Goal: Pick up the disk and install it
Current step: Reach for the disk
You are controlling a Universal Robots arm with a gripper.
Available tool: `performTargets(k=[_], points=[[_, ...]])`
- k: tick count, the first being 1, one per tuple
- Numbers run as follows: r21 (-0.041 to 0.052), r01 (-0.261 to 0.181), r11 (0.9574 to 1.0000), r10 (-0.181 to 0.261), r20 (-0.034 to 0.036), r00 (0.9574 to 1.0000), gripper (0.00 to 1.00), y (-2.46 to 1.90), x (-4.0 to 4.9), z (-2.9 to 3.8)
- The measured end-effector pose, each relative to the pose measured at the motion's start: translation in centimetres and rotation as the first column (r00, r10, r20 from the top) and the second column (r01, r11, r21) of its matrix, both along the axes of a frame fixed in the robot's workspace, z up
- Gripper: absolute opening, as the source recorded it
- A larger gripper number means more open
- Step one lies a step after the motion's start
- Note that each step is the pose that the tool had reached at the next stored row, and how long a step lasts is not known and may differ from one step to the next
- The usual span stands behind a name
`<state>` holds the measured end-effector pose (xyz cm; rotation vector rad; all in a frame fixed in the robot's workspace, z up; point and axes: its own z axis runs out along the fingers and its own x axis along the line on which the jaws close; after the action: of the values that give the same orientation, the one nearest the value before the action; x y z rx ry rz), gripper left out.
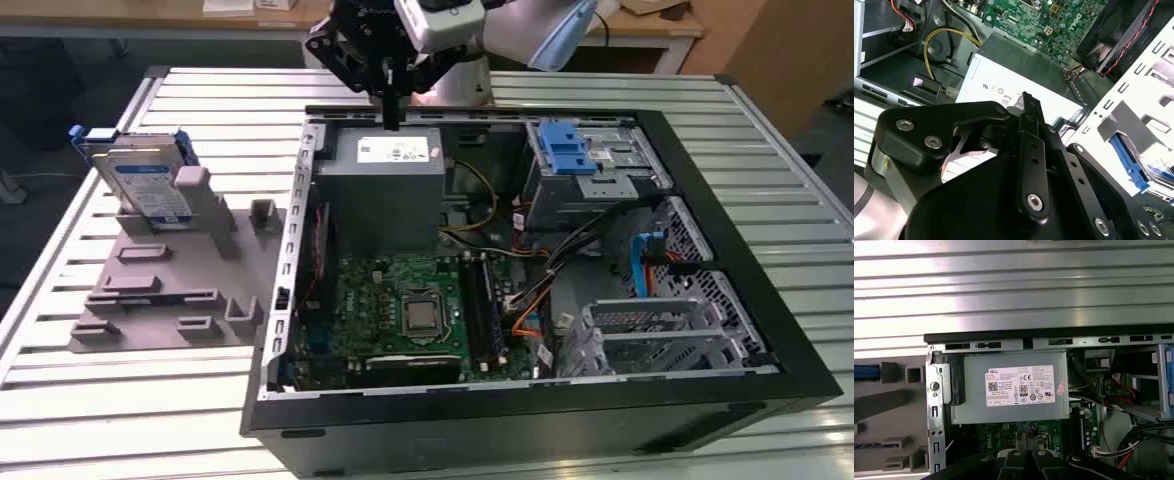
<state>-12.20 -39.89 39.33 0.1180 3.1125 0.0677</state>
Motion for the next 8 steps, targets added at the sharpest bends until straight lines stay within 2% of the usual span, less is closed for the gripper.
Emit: performTargets(k=[8], points=[[-0.0001, 0.0, 1.0, 0.0, 0.0, 1.0, 0.11, 0.0, -0.06, 0.0]])
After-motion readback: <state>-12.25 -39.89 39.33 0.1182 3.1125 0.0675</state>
